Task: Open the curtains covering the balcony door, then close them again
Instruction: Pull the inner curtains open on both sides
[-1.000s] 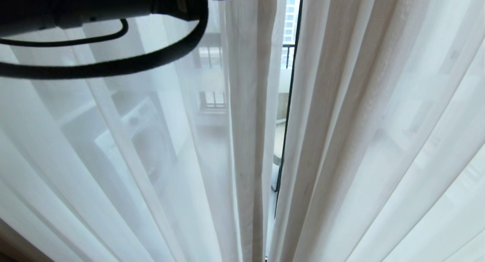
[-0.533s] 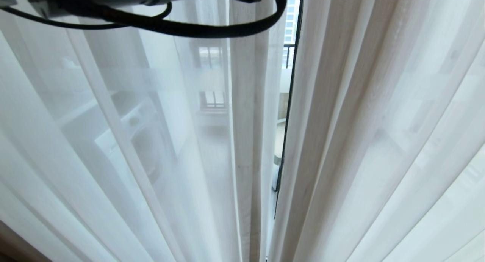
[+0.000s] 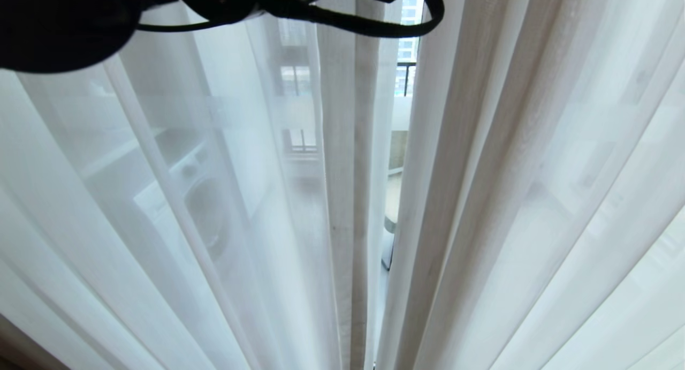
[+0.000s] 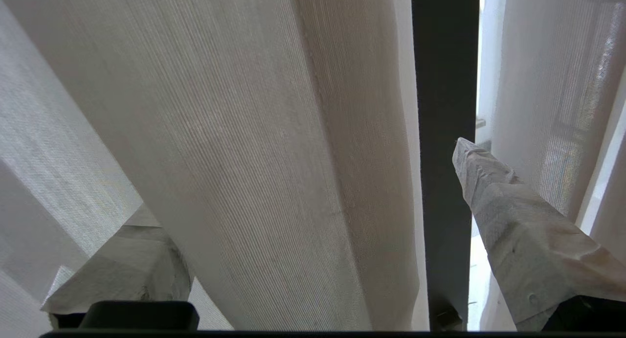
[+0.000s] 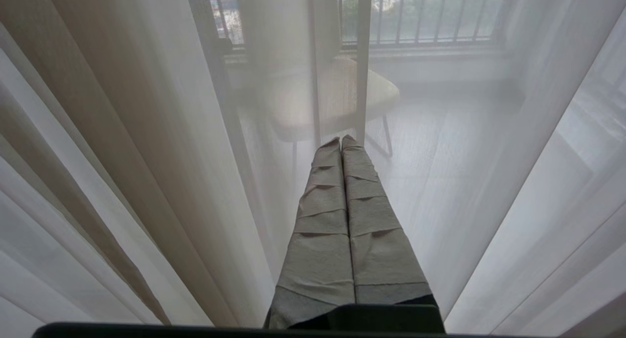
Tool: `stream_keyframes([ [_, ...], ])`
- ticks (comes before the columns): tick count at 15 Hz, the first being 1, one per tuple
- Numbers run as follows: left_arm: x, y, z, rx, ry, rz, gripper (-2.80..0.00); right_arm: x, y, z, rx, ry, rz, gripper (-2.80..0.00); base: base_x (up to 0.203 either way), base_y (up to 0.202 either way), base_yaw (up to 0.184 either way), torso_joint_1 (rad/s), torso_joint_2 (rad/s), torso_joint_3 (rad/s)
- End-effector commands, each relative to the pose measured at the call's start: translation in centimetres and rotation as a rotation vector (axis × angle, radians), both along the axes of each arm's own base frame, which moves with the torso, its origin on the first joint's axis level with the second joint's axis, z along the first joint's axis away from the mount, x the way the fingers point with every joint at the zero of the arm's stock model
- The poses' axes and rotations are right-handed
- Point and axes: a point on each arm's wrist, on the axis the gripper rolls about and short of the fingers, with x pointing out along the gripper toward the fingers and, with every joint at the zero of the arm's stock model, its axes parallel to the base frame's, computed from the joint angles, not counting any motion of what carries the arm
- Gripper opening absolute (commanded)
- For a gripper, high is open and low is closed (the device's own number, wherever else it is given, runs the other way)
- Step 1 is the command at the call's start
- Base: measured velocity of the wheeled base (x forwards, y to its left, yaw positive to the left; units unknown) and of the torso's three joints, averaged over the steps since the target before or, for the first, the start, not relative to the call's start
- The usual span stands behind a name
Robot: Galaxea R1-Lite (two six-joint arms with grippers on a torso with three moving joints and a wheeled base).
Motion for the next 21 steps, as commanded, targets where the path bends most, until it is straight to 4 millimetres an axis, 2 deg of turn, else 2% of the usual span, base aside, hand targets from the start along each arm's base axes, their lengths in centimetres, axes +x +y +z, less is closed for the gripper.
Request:
stream_keyframes([
  [1, 0.4, -0.4, -0.5, 0.012, 0.008, 0.013, 0.0, 0.0, 0.0, 0.0, 0.001, -0.001, 0.0, -2.8, 0.0, 0.0, 0.0, 0.0, 0.0, 0.0],
  [4, 0.8, -0.5, -0.7, 0.017, 0.011, 0.025, 0.0, 0.0, 0.0, 0.0, 0.001, -0.001, 0.0, -2.8, 0.0, 0.0, 0.0, 0.0, 0.0, 0.0],
  [5, 0.9, -0.5, -0.8, 0.02, 0.013, 0.036, -2.8, 0.0, 0.0, 0.0, 0.001, -0.001, 0.0, -2.8, 0.0, 0.0, 0.0, 0.0, 0.0, 0.0],
  [10, 1.3, -0.3, -0.9, 0.02, 0.015, 0.05, -2.8, 0.0, 0.0, 0.0, 0.001, -0.001, 0.0, -2.8, 0.0, 0.0, 0.0, 0.0, 0.0, 0.0],
  [13, 1.4, 0.5, -0.4, 0.009, 0.008, 0.066, -2.8, 0.0, 0.0, 0.0, 0.001, -0.001, 0.0, -2.8, 0.0, 0.0, 0.0, 0.0, 0.0, 0.0],
  [21, 1.9, 5.3, 1.8, -0.038, -0.033, 0.176, -2.8, 0.0, 0.0, 0.0, 0.001, -0.001, 0.0, -2.8, 0.0, 0.0, 0.0, 0.0, 0.0, 0.0],
])
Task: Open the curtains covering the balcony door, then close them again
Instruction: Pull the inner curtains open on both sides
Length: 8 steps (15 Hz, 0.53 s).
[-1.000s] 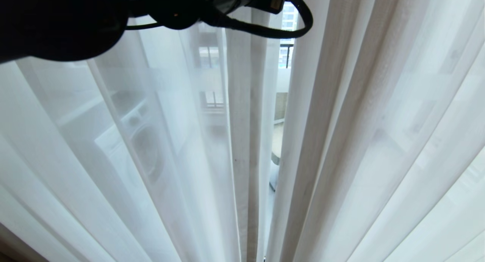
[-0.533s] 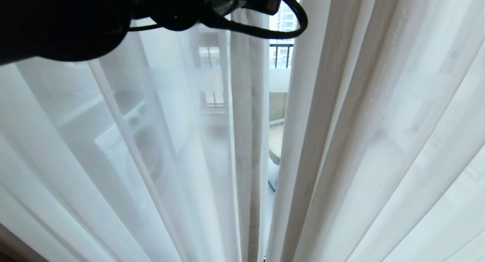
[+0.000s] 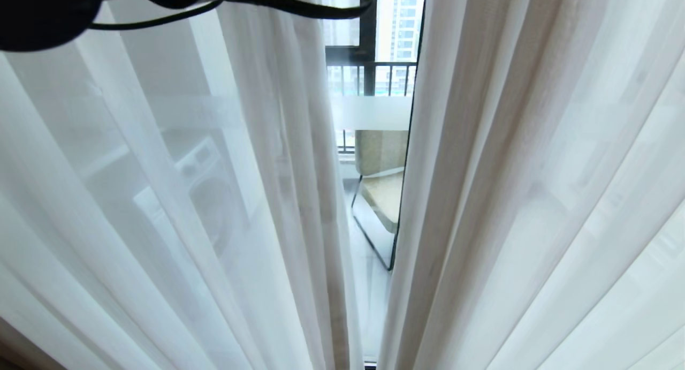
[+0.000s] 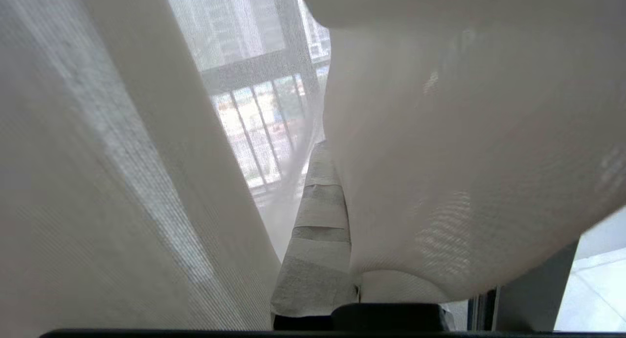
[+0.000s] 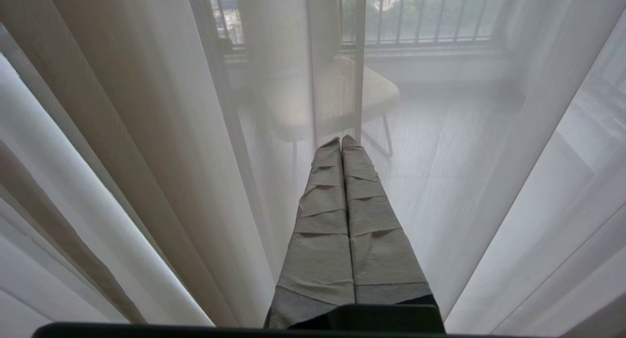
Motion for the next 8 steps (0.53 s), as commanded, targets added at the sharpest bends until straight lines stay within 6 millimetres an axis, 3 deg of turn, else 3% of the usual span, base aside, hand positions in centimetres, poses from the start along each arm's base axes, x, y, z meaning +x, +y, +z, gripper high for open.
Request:
stream_keyframes([
  [1, -0.4, 1.9, 1.2, -0.024, -0.027, 0.036, -2.8, 0.0, 0.0, 0.0, 0.001, -0.001, -0.001, -2.8, 0.0, 0.0, 0.0, 0.0, 0.0, 0.0],
  [8, 0.0, 6.5, 2.4, -0.052, -0.054, 0.161, -2.8, 0.0, 0.0, 0.0, 0.001, -0.001, -0.001, -2.8, 0.0, 0.0, 0.0, 0.0, 0.0, 0.0],
])
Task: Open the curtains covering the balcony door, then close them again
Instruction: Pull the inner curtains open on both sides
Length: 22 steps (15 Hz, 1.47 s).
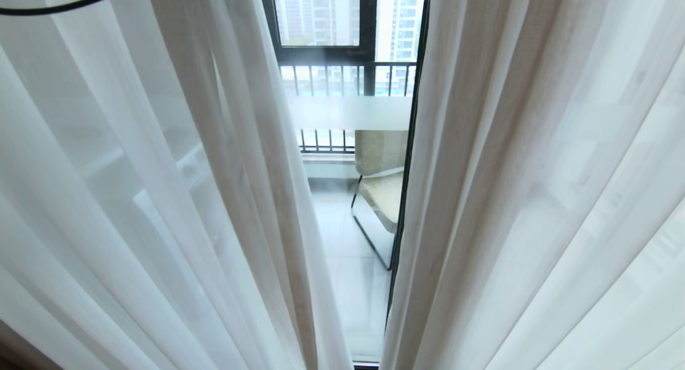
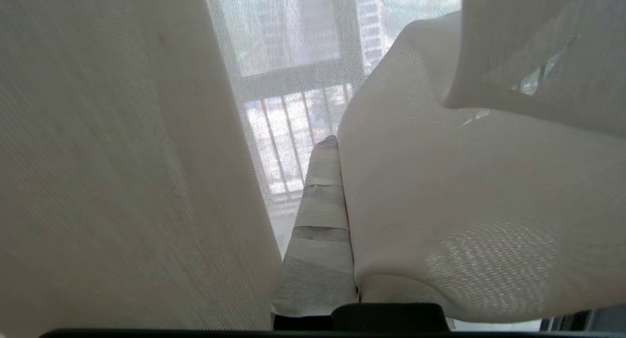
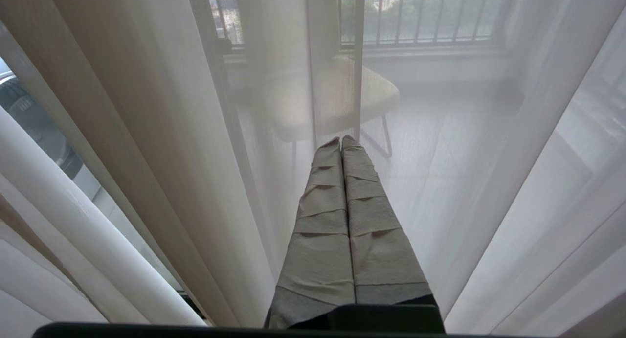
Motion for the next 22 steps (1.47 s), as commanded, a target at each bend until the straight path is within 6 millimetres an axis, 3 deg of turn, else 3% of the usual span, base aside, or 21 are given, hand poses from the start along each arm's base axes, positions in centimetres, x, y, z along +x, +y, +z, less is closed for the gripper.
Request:
stream_keyframes([
  [1, -0.6, 2.3, 0.6, -0.01, -0.012, 0.052, -2.8, 0.0, 0.0, 0.0, 0.001, -0.001, 0.0, -2.8, 0.0, 0.0, 0.0, 0.0, 0.0, 0.0],
  [13, -1.9, 9.7, -1.0, -0.063, 0.043, 0.261, -2.8, 0.0, 0.0, 0.0, 0.001, -0.001, 0.0, -2.8, 0.0, 0.0, 0.0, 0.0, 0.0, 0.0],
  [22, -0.8, 14.5, -2.2, -0.101, 0.066, 0.372, -2.8, 0.0, 0.0, 0.0, 0.001, -0.001, 0.0, -2.8, 0.0, 0.0, 0.0, 0.0, 0.0, 0.0],
])
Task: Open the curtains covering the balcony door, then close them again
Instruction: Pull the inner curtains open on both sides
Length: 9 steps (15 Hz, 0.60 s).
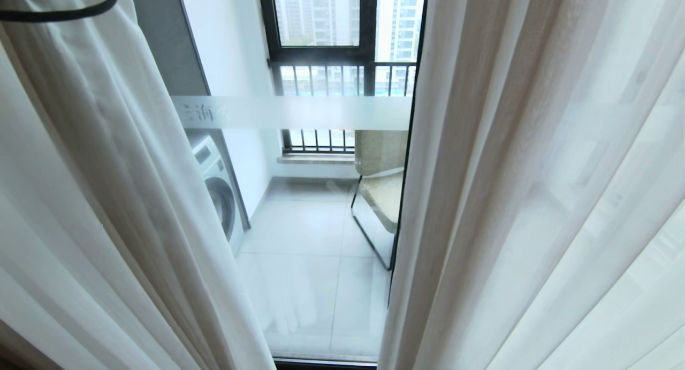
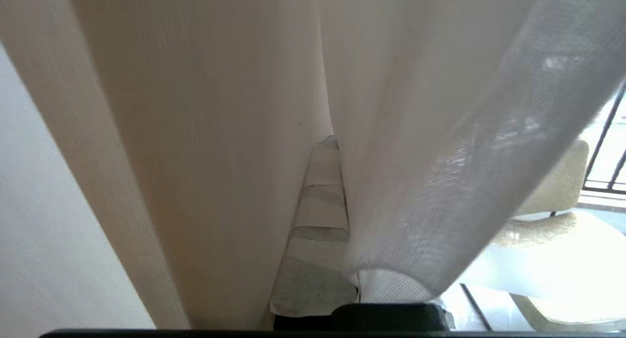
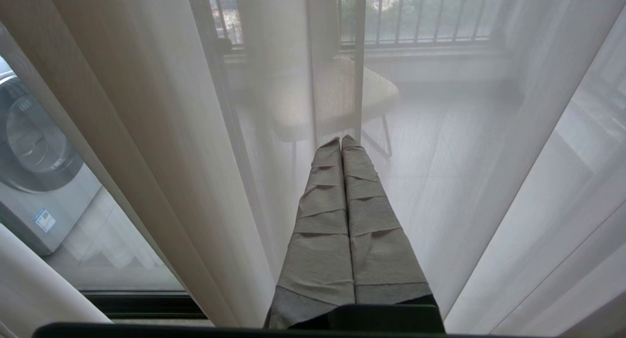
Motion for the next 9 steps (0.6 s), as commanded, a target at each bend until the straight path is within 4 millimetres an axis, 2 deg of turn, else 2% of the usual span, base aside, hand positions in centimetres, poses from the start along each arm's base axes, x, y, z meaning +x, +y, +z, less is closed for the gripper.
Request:
stream_keyframes([
  [1, -0.1, 1.4, -0.4, 0.004, 0.013, 0.05, -2.8, 0.0, 0.0, 0.0, 0.0, -0.001, 0.0, -2.8, 0.0, 0.0, 0.0, 0.0, 0.0, 0.0],
  [3, -0.2, 2.1, -1.0, -0.016, 0.026, 0.063, -2.8, 0.0, 0.0, 0.0, 0.0, -0.001, 0.0, -2.8, 0.0, 0.0, 0.0, 0.0, 0.0, 0.0],
  [9, -0.2, 2.2, -1.5, -0.041, 0.036, 0.05, -2.8, 0.0, 0.0, 0.0, 0.0, -0.001, 0.0, -2.8, 0.0, 0.0, 0.0, 0.0, 0.0, 0.0],
])
